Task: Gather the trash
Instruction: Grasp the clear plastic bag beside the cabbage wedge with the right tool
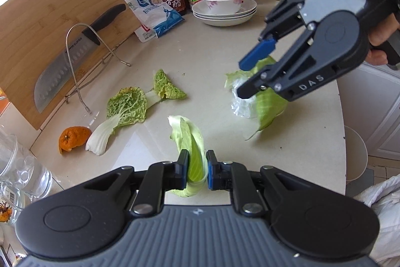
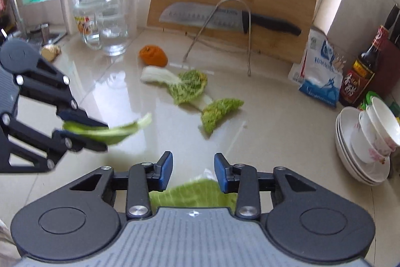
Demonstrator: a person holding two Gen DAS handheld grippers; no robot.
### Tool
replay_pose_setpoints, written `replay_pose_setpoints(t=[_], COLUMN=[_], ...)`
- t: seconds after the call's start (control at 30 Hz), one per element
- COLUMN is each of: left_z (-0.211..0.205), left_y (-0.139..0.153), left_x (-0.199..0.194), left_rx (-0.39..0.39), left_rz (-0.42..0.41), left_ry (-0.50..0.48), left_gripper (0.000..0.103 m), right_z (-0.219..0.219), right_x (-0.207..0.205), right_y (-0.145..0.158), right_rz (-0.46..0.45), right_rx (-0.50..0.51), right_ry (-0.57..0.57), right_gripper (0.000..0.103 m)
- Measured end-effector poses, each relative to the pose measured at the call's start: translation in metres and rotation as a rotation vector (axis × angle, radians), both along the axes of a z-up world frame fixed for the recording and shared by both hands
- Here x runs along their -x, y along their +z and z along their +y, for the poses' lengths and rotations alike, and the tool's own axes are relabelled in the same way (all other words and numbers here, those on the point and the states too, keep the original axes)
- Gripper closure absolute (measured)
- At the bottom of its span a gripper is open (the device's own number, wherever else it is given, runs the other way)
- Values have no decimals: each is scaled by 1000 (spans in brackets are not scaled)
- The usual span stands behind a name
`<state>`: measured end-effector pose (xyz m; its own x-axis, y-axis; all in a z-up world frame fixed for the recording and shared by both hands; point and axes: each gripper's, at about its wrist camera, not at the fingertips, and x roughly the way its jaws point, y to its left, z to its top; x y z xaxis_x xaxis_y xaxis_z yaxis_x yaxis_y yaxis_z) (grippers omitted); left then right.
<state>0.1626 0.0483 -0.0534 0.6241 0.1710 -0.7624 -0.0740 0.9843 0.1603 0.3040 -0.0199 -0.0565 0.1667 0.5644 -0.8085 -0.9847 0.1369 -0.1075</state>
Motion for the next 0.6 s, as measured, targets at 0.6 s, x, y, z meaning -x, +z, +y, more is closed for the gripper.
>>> replay_pose_setpoints(t=[0.6], left_z=[6], left_y=[-3], left_x=[-9], left_rx=[-10], left_rz=[9], left_ry=[-12], left_gripper=[90], right_z=[2], right_x=[1], right_y=[-18], right_rz=[-76], right_rx=[87], right_ry=[6], right_gripper=[77])
